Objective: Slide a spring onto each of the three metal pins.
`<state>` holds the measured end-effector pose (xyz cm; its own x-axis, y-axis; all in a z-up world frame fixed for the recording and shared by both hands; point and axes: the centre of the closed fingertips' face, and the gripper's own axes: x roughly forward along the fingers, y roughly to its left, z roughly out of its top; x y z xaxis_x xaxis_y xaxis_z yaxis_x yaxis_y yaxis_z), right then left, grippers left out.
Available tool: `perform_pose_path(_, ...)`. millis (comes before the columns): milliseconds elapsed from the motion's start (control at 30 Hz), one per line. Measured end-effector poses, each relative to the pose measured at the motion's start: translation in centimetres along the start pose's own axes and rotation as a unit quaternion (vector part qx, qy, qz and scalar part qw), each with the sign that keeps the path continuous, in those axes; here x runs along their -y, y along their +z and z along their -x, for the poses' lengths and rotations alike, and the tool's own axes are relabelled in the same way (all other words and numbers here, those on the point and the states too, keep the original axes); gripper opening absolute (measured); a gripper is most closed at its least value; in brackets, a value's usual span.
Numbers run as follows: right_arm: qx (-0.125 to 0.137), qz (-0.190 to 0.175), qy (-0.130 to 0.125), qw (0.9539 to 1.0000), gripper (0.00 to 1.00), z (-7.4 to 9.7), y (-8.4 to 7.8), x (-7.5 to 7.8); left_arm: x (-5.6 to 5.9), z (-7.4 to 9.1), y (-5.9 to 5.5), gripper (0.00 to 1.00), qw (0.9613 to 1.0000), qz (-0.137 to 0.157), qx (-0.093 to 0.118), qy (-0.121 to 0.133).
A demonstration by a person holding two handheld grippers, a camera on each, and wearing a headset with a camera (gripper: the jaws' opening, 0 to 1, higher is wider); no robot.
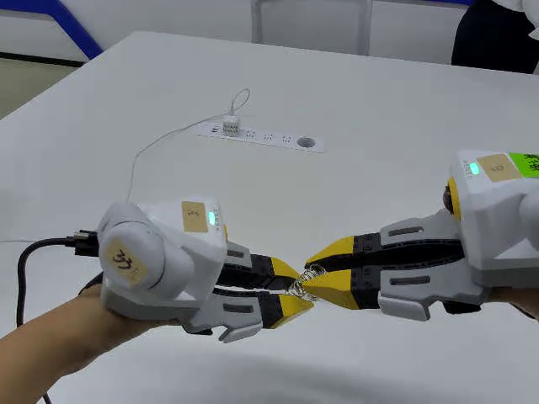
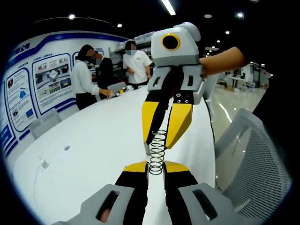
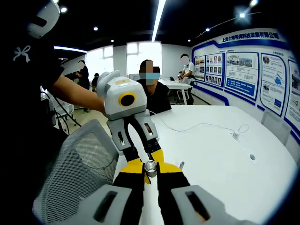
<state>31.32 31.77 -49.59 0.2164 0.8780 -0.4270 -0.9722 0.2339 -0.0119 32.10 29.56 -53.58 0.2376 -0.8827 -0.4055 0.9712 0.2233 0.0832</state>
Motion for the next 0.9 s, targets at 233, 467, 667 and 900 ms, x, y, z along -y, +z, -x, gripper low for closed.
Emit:
perform_pose_path(233, 0.004, -0.004, -0.012, 0.9999, 0.10, 0.1, 0.2, 0.8, -1.1, 0.7, -0.6, 0.24, 0.9997, 0.013, -0.002, 0.022)
perform_pose_path(467, -0.005, -0.007, -0.029, 0.9996, 0.10, 0.3, -0.1, 2.1, -2.0, 1.9, -1.4, 0.33, 0.9986, 0.031, -0.001, 0.043)
perform_pose_path(667, -0.010, -0.011, -0.048, 0.9987, 0.10, 0.5, -0.5, 3.5, -3.1, 3.2, -2.2, 0.45, 0.9962, 0.056, 0.003, 0.067)
perform_pose_path(900, -0.019, -0.018, -0.068, 0.9974, 0.10, 0.7, -1.0, 4.8, -4.3, 4.7, -3.3, 0.62, 0.9927, 0.075, 0.002, 0.094)
